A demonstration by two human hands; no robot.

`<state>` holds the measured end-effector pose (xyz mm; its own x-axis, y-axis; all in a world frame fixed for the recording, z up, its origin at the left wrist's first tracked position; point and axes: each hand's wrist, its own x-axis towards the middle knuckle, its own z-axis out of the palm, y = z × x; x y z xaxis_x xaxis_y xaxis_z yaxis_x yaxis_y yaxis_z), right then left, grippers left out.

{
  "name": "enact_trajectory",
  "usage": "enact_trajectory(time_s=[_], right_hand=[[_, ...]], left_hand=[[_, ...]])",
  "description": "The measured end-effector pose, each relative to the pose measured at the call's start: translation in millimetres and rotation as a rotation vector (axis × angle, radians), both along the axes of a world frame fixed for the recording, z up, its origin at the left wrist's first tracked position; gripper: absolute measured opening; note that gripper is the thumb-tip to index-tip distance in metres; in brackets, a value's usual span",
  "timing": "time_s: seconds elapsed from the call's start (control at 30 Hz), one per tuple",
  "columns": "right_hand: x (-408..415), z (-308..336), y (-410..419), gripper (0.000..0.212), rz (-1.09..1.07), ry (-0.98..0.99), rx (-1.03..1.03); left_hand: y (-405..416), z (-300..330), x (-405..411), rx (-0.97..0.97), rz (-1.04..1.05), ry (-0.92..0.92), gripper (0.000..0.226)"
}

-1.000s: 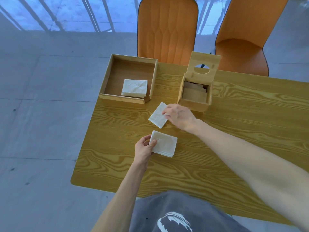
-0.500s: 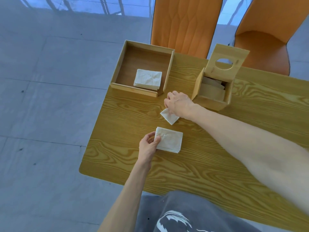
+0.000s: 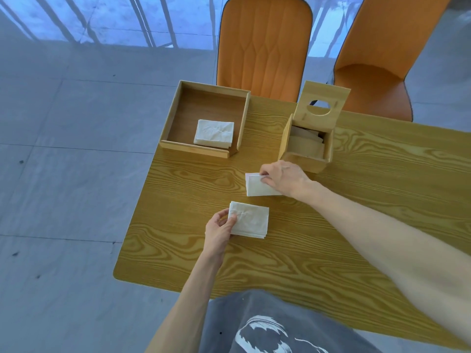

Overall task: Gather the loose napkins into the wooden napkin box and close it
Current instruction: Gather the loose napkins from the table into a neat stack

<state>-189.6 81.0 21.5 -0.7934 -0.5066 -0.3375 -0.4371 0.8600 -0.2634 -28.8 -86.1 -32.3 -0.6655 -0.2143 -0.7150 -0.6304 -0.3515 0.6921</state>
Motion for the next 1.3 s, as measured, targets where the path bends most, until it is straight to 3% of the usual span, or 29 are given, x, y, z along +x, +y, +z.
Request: enact_trajectory(time_s=[0.3, 0.57, 0.67, 0.73, 1.07, 1.2, 1.3], right_hand=[[9.2, 27.3, 33.2, 0.021, -0.301, -0.47, -0.53], [39.3, 2.2, 6.8, 0.024, -0.21, -0.718, -0.452], [45.3, -8.2, -1.3, 0.022, -0.202, -0.732, -0.413], [47.9, -13.0, -3.8, 0.02, -0.178, -0.715, -0.365], [66.3, -16.7, -10.9, 0.026, -0.22, -0.418, -0.315], [74.3, -14.6, 4.5, 0.055, -0.292, -0.204, -0.369], [78.6, -7.4, 29.4, 0.07, -0.36, -0.327, -0.429]], left_hand=[[-1.0, -2.0, -2.9, -0.01, -0.024, -0.007, 0.028], [-5.6, -1.5, -5.4, 0.035, -0.007, -0.057, 0.022], [-5.9, 2.3, -6.2, 0.05, -0.005, -0.054, 0.018], [-6.3, 4.6, -6.6, 0.069, -0.023, -0.048, 0.028], [-11.0, 3.6, -4.9, 0.074, -0.18, 0.049, 0.045], [-12.6, 3.7, -5.8, 0.075, -0.204, 0.089, 0.033], [-11.0, 9.6, -10.1, 0.173, -0.249, 0.124, 0.03]])
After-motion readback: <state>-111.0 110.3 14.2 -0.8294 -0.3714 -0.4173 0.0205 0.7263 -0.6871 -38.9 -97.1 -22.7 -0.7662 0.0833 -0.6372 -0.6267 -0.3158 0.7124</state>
